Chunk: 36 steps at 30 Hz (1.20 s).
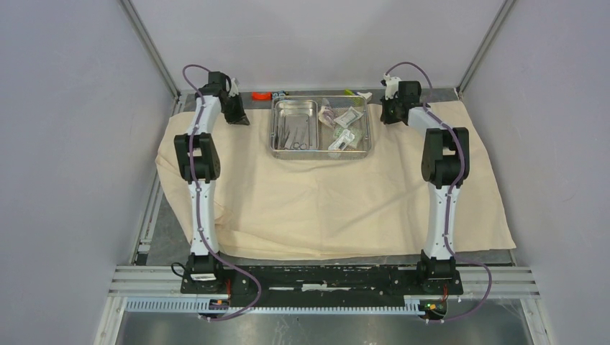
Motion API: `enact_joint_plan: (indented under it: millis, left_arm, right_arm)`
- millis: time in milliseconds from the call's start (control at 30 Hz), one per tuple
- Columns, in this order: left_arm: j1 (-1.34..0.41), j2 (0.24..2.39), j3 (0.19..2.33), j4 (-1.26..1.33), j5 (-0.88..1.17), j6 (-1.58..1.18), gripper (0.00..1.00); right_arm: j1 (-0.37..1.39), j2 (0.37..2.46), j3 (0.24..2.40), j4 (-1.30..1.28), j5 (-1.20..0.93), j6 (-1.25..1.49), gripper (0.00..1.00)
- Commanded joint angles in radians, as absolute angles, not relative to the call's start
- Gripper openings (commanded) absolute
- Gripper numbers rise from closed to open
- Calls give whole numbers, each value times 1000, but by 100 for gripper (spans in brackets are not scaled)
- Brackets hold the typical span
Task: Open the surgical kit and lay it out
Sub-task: Smooth out the surgical kit at the center of the board.
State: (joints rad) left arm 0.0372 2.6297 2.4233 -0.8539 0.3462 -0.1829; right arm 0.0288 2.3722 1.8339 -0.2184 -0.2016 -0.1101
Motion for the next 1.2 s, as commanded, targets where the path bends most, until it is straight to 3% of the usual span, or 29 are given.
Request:
enact_joint_plan:
  millis: [0, 167, 333, 433, 600, 700, 833, 1167]
  left_arm:
    - [92, 2673, 2449, -815, 183, -134, 2]
    - [92, 2659, 2440, -817, 192, -124, 3]
    - [94, 2612, 2437, -807, 196, -94, 15]
    - [96, 2571, 2439, -805, 182, -62, 29]
    - [110, 2456, 2382, -799, 169, -11, 66]
    - [116, 2358, 2296, -778, 164, 49, 80]
    - [117, 2211, 2150, -769, 162, 133, 91]
    - [117, 1666, 1340, -621, 172, 390, 96]
  right_arm:
    - [-23, 2360, 1806, -269, -92, -147, 3]
    - [-22, 2343, 1796, -273, -102, -155, 11]
    - [-23, 2279, 1747, -260, -127, -167, 23]
    - [-24, 2220, 1709, -249, -145, -170, 42]
    - [-29, 2076, 1568, -199, -167, -188, 71]
    - [-37, 1979, 1486, -171, -167, -208, 89]
    - [-60, 1858, 1398, -158, -208, -233, 96]
    - [-94, 1524, 1061, -212, -314, -492, 97]
